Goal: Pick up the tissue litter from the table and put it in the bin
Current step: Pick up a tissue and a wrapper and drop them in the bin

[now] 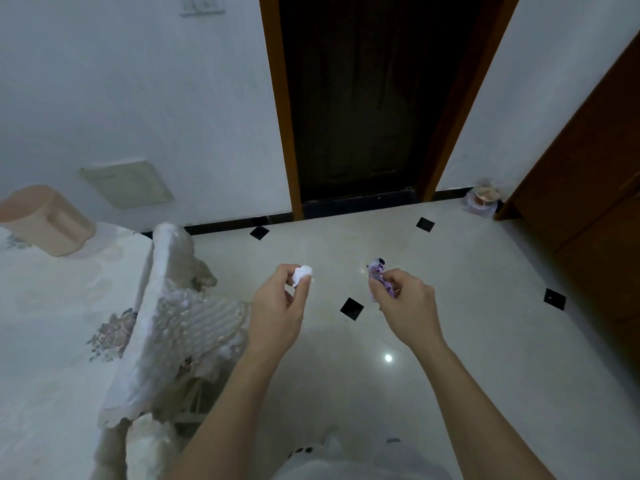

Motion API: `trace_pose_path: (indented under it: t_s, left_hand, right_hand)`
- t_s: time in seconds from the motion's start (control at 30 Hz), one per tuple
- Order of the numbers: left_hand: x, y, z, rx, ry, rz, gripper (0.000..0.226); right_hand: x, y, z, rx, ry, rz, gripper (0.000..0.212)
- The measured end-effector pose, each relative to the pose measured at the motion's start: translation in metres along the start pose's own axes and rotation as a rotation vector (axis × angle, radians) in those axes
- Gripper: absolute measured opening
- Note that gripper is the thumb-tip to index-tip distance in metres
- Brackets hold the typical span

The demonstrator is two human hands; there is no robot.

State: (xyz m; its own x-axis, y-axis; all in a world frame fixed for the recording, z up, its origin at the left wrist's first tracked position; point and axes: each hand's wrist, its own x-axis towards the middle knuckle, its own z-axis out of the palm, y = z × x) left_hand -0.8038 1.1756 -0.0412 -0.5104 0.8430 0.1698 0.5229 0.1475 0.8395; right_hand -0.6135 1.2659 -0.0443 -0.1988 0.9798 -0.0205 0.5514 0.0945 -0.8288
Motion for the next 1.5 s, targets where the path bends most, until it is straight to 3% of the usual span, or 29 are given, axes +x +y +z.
trace_pose_path:
  t_s: [0.43, 0.8, 1.3, 1.5]
  left_hand:
    - [0.169, -0.037, 0.02, 0.019, 0.103, -0.13, 0.018]
    - [0.356, -0.049, 0.022, 0.113, 0.303, -0.272, 0.021]
    - [0.434, -0.147, -0.054, 0.128, 0.664, -0.509, 0.015]
    - [0.499, -0.203, -0.121, 0.123, 0.727, -0.566, 0.018]
  right_hand:
    - [0.19, -0.035, 0.066, 0.004, -0.152, -0.111, 0.042]
    - [0.407, -0.106, 0.13, -0.052, -0.395, -0.302, 0.028]
    - [0.5, -0.197, 0.311, -0.102, -0.765, -0.464, 0.034]
    - [0.538, -0.267, 0.408, -0.063, -0.809, -0.514, 0.024]
